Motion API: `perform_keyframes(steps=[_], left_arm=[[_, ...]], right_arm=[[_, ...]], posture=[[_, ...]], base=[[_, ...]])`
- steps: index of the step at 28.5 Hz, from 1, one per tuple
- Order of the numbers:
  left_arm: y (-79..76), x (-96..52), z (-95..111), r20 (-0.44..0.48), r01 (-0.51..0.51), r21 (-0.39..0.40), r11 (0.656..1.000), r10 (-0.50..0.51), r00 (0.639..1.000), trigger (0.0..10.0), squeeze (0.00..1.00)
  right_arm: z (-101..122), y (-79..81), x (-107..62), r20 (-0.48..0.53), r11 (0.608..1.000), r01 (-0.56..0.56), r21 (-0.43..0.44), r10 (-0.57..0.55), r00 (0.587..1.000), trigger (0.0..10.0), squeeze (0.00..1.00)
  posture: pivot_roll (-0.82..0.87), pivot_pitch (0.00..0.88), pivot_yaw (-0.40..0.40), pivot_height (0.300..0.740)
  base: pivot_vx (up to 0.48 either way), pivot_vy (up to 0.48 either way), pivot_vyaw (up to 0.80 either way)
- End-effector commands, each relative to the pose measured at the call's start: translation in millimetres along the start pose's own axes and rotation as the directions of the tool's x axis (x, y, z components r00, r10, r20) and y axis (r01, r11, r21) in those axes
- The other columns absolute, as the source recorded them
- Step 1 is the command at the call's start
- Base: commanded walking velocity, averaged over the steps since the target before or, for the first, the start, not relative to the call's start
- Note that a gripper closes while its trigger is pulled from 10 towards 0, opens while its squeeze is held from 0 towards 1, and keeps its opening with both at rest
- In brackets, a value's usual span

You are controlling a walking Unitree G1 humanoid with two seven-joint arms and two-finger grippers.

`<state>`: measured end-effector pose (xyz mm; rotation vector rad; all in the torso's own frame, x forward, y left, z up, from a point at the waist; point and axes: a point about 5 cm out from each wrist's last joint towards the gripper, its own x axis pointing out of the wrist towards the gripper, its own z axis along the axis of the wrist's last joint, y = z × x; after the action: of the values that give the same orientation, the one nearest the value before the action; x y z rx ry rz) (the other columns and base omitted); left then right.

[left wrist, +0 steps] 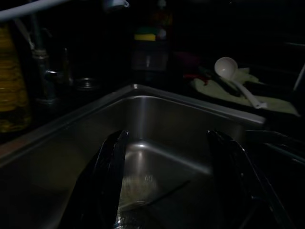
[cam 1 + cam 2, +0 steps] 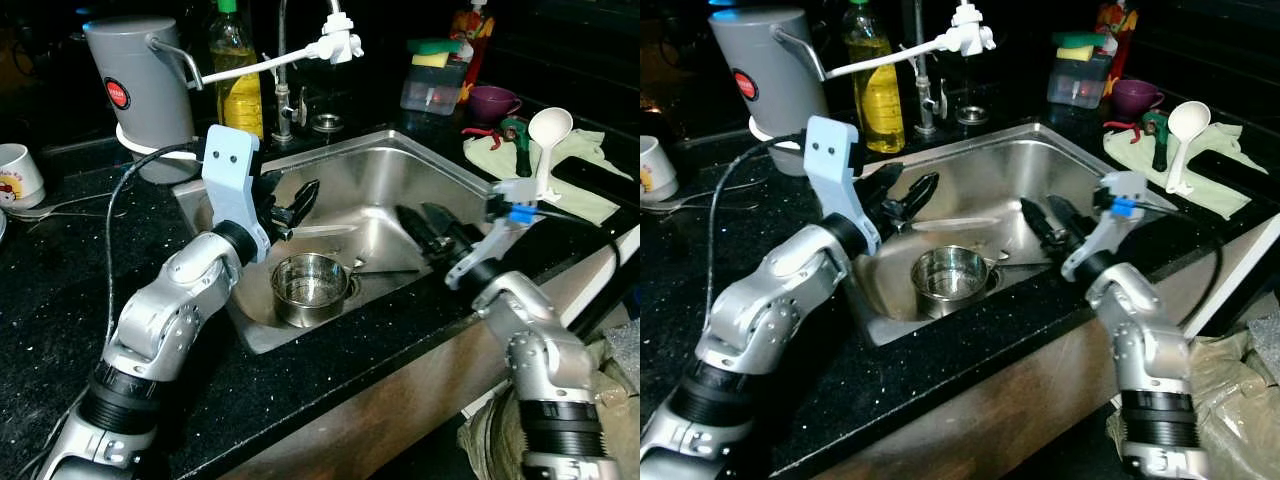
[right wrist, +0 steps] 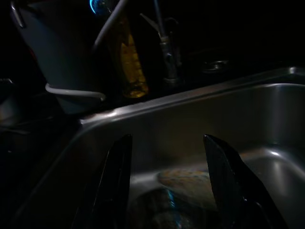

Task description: Kitchen organization

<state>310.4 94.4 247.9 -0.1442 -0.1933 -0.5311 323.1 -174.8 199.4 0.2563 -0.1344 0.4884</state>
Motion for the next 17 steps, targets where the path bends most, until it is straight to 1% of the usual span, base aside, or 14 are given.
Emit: perform_keyframes(steps=[1,4,8,17], left_arm=[[-1.8,-3.5,-2,0.005,0.006,-0.01,1.0,-0.006,1.0,10.0,0.0],[-0.6,-6.1,-3,0.001,-0.008,-0.02,1.0,0.008,1.0,10.0,0.0],[-0.3,-8.9,-4,-0.006,-0.013,-0.017,1.0,0.013,1.0,10.0,0.0],[-4.9,-12.6,-10,-0.025,-0.011,-0.02,1.0,0.01,1.0,10.0,0.0]], right_arm=[[-1,7.7,0.9,0.008,0.999,-0.034,0.009,0.034,0.999,10.0,0.0],[-2,14.2,4.3,0.019,0.998,-0.055,0.027,0.055,0.998,10.0,0.0],[-2,18.5,6.6,0.027,0.997,-0.07,0.036,0.069,0.997,10.0,0.0],[-2,23.0,9.9,0.042,0.995,-0.08,0.052,0.078,0.996,10.0,0.0]], posture=[[-0.05,0.0,-0.017,0.74],[-0.04,0.0,-0.02,0.74],[-0.04,0.0,-0.025,0.74],[-0.04,0.0,-0.027,0.74]], base=[[0.0,0.0,0.0],[0.0,0.0,0.0],[0.0,0.0,0.0],[-0.287,0.0,0.0]])
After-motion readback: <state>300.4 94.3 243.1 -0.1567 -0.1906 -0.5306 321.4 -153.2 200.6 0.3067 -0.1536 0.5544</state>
